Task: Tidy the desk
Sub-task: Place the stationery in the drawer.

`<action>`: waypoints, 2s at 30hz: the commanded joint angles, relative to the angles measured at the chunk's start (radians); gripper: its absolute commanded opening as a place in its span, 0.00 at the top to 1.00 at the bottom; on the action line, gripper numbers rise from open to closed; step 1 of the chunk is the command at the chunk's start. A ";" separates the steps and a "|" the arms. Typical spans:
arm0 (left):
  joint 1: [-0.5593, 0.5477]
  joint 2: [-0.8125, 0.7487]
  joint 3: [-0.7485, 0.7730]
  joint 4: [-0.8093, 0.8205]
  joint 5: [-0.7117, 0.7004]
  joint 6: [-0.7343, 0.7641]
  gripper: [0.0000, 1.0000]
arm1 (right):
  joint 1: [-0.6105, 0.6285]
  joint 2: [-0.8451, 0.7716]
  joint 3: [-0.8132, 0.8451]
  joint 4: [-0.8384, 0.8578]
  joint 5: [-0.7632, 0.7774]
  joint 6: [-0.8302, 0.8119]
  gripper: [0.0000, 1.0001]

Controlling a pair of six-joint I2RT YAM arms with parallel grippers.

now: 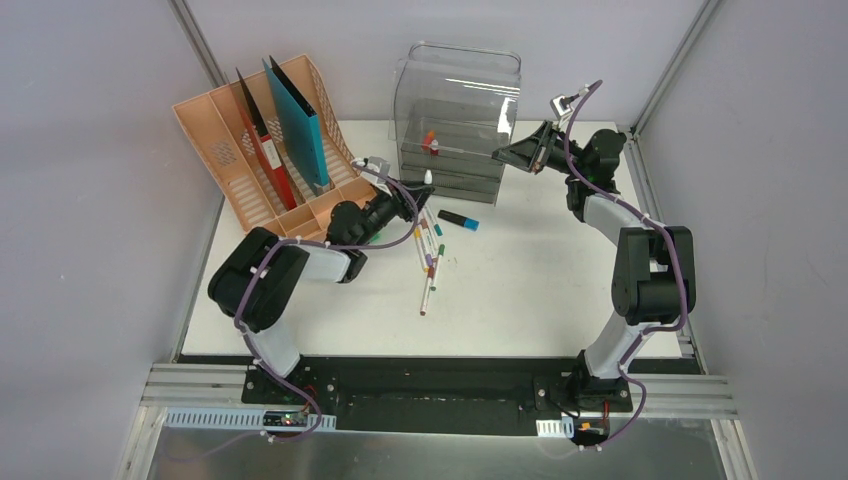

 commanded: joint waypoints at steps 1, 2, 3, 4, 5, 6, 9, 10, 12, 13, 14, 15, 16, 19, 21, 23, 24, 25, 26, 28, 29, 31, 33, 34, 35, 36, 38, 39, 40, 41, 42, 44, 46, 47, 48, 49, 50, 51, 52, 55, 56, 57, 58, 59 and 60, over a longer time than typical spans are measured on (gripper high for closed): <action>0.014 0.057 0.063 0.150 -0.083 -0.031 1.00 | 0.019 -0.018 0.026 0.029 -0.031 0.062 0.94; 0.014 0.070 0.070 0.162 -0.102 -0.036 1.00 | 0.019 -0.020 0.025 0.036 -0.031 0.067 0.94; 0.014 0.085 0.079 0.170 -0.121 -0.043 1.00 | 0.019 -0.024 0.026 0.040 -0.031 0.072 0.94; 0.014 0.095 0.088 0.173 -0.145 -0.053 1.00 | 0.019 -0.026 0.026 0.041 -0.032 0.075 0.94; 0.014 0.107 0.098 0.171 -0.174 -0.065 1.00 | 0.019 -0.029 0.027 0.042 -0.032 0.076 0.94; 0.014 0.117 0.106 0.168 -0.199 -0.076 1.00 | 0.019 -0.032 0.026 0.043 -0.031 0.078 0.94; 0.014 0.137 0.125 0.152 -0.276 -0.101 1.00 | 0.018 -0.038 0.027 0.046 -0.031 0.083 0.94; 0.014 0.140 0.132 0.147 -0.304 -0.108 1.00 | 0.019 -0.041 0.026 0.048 -0.031 0.086 0.94; 0.014 0.148 0.147 0.127 -0.347 -0.127 1.00 | 0.018 -0.044 0.025 0.052 -0.031 0.091 0.94; 0.014 0.151 0.156 0.115 -0.366 -0.140 1.00 | 0.018 -0.045 0.026 0.055 -0.031 0.093 0.94; 0.014 0.154 0.165 0.096 -0.383 -0.152 1.00 | 0.018 -0.045 0.025 0.058 -0.031 0.096 0.94; 0.014 0.157 0.177 0.082 -0.392 -0.160 1.00 | 0.018 -0.045 0.025 0.060 -0.031 0.096 0.94; 0.014 0.161 0.189 0.070 -0.398 -0.167 1.00 | 0.018 -0.044 0.026 0.061 -0.031 0.096 0.94; 0.014 0.169 0.225 0.026 -0.404 -0.197 1.00 | 0.018 -0.041 0.025 0.063 -0.032 0.097 0.94; 0.014 0.173 0.252 -0.022 -0.416 -0.221 1.00 | 0.019 -0.039 0.025 0.062 -0.031 0.097 0.94; 0.014 0.173 0.278 -0.085 -0.444 -0.268 1.00 | 0.019 -0.037 0.025 0.063 -0.033 0.097 0.94; 0.014 0.172 0.290 -0.120 -0.457 -0.291 1.00 | 0.019 -0.037 0.025 0.062 -0.033 0.096 0.94; 0.014 0.173 0.303 -0.150 -0.469 -0.308 1.00 | 0.019 -0.037 0.025 0.063 -0.033 0.096 0.94; 0.014 0.174 0.316 -0.176 -0.477 -0.326 1.00 | 0.019 -0.039 0.026 0.063 -0.032 0.097 0.94; 0.013 0.180 0.339 -0.211 -0.485 -0.350 1.00 | 0.018 -0.039 0.026 0.062 -0.033 0.097 0.94; 0.014 0.181 0.349 -0.227 -0.489 -0.364 1.00 | 0.018 -0.038 0.024 0.063 -0.033 0.097 0.94; 0.014 0.183 0.364 -0.255 -0.500 -0.389 1.00 | 0.018 -0.037 0.024 0.064 -0.033 0.098 0.94; 0.014 0.186 0.382 -0.290 -0.518 -0.415 1.00 | 0.018 -0.037 0.024 0.064 -0.033 0.096 0.94; 0.014 0.187 0.391 -0.307 -0.527 -0.429 1.00 | 0.018 -0.036 0.024 0.064 -0.033 0.096 0.94; 0.014 0.188 0.402 -0.328 -0.535 -0.443 1.00 | 0.018 -0.036 0.024 0.064 -0.033 0.097 0.94; 0.014 0.188 0.414 -0.356 -0.545 -0.462 1.00 | 0.019 -0.036 0.024 0.064 -0.032 0.097 0.94; 0.014 0.184 0.442 -0.445 -0.568 -0.528 1.00 | 0.018 -0.037 0.023 0.064 -0.033 0.095 0.94; 0.014 0.183 0.463 -0.496 -0.573 -0.570 1.00 | 0.019 -0.037 0.023 0.064 -0.032 0.095 0.94; 0.014 0.180 0.479 -0.544 -0.575 -0.598 1.00 | 0.018 -0.036 0.022 0.065 -0.033 0.095 0.94; 0.014 0.180 0.494 -0.583 -0.576 -0.621 0.99 | 0.019 -0.036 0.023 0.064 -0.033 0.096 0.94; 0.014 0.182 0.508 -0.621 -0.576 -0.649 0.97 | 0.019 -0.037 0.023 0.064 -0.033 0.095 0.94; 0.014 0.186 0.536 -0.676 -0.574 -0.689 0.92 | 0.019 -0.037 0.022 0.066 -0.033 0.095 0.94; 0.015 0.192 0.557 -0.711 -0.566 -0.710 0.90 | 0.019 -0.039 0.022 0.066 -0.033 0.095 0.94; 0.015 0.193 0.563 -0.718 -0.563 -0.723 0.90 | 0.018 -0.040 0.022 0.066 -0.033 0.095 0.94; 0.015 0.195 0.567 -0.721 -0.567 -0.737 0.90 | 0.019 -0.040 0.023 0.066 -0.033 0.095 0.94; 0.016 0.198 0.568 -0.723 -0.572 -0.753 0.90 | 0.018 -0.040 0.023 0.066 -0.033 0.095 0.94; 0.015 0.198 0.571 -0.728 -0.579 -0.772 0.90 | 0.018 -0.042 0.022 0.066 -0.033 0.095 0.94; 0.016 0.199 0.574 -0.735 -0.587 -0.786 0.90 | 0.018 -0.040 0.023 0.066 -0.033 0.095 0.94; 0.016 0.199 0.578 -0.747 -0.593 -0.800 0.90 | 0.018 -0.042 0.023 0.066 -0.034 0.095 0.94; 0.016 0.193 0.600 -0.817 -0.604 -0.850 0.86 | 0.019 -0.042 0.021 0.066 -0.033 0.095 0.94; 0.016 0.192 0.609 -0.837 -0.603 -0.855 0.83 | 0.019 -0.043 0.021 0.067 -0.033 0.095 0.94; 0.015 0.191 0.616 -0.852 -0.602 -0.858 0.79 | 0.019 -0.043 0.020 0.067 -0.034 0.095 0.94; 0.016 0.190 0.620 -0.857 -0.601 -0.861 0.77 | 0.019 -0.045 0.021 0.067 -0.033 0.095 0.94; 0.016 0.191 0.620 -0.857 -0.601 -0.866 0.74 | 0.019 -0.045 0.021 0.067 -0.033 0.095 0.94; 0.016 0.190 0.620 -0.857 -0.600 -0.872 0.66 | 0.018 -0.046 0.021 0.068 -0.033 0.095 0.94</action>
